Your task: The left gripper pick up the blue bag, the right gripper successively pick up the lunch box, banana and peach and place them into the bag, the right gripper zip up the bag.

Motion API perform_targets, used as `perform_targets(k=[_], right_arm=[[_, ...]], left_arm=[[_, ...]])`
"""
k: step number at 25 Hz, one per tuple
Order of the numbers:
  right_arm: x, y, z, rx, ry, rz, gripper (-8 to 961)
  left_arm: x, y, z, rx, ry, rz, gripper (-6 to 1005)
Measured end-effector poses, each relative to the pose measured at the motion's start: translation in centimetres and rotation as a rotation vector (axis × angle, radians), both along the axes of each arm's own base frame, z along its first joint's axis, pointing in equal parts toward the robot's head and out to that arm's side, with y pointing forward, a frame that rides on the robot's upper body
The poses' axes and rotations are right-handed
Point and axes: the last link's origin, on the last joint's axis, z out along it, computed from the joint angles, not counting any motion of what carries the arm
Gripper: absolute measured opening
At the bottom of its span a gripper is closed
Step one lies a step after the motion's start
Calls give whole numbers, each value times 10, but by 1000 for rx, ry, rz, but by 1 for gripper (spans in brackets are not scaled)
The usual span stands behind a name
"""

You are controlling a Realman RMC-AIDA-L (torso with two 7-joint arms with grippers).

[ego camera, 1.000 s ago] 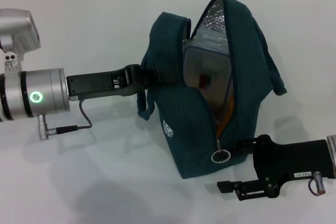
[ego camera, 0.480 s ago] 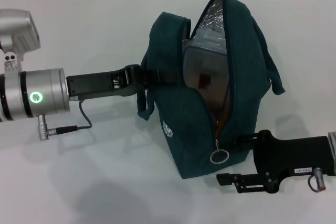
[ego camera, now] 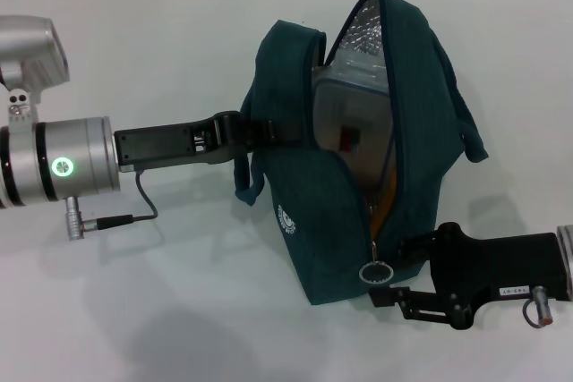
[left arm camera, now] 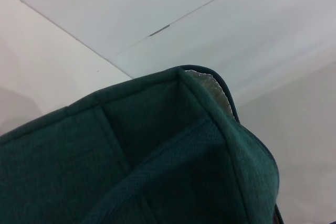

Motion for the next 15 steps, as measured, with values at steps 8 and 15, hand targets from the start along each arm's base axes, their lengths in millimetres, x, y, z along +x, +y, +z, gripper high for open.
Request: perform_targets(k=[8,15], right_arm=[[1,2,-1,9,-10,-10,361],[2,2,-4,13,-21,-14,296]], left_arm=[[-1,-1,0,0,0,3,50],[-1,-1,0,-2,-1,5,50]])
